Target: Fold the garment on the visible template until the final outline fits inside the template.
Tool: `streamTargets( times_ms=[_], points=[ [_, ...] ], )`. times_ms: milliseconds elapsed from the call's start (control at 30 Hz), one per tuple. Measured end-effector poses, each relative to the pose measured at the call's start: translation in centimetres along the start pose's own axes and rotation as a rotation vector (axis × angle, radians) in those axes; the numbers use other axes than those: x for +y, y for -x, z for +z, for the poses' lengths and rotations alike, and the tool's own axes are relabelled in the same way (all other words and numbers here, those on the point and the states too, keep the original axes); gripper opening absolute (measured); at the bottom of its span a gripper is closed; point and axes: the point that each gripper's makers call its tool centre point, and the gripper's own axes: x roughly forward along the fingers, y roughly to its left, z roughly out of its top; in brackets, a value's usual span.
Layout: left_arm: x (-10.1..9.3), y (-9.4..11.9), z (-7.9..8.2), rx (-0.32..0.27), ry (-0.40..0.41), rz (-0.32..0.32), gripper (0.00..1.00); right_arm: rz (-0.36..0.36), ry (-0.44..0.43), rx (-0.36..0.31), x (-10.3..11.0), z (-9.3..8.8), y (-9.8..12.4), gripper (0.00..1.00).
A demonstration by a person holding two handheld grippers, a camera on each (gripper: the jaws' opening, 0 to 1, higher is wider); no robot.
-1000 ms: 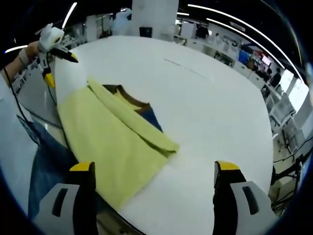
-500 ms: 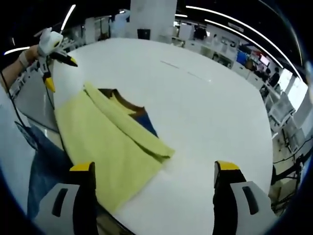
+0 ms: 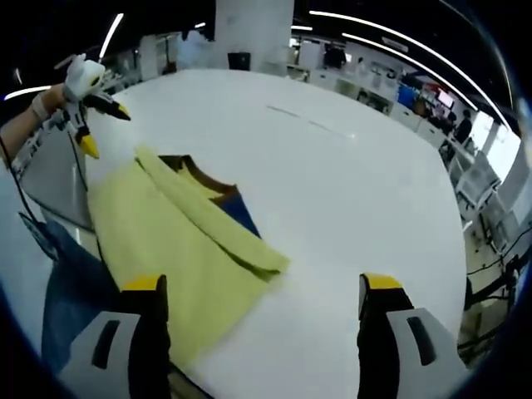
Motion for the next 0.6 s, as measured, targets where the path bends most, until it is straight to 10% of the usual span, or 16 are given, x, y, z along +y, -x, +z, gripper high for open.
streamTargets(
  times_ms=[600],
  points=[
    [0.7,-1.5,0.1,-0.029,0.045,0.012,0.61,0.033,-0.034,-0.026,0.2,-0.4,-1.0,0.60]
  ],
)
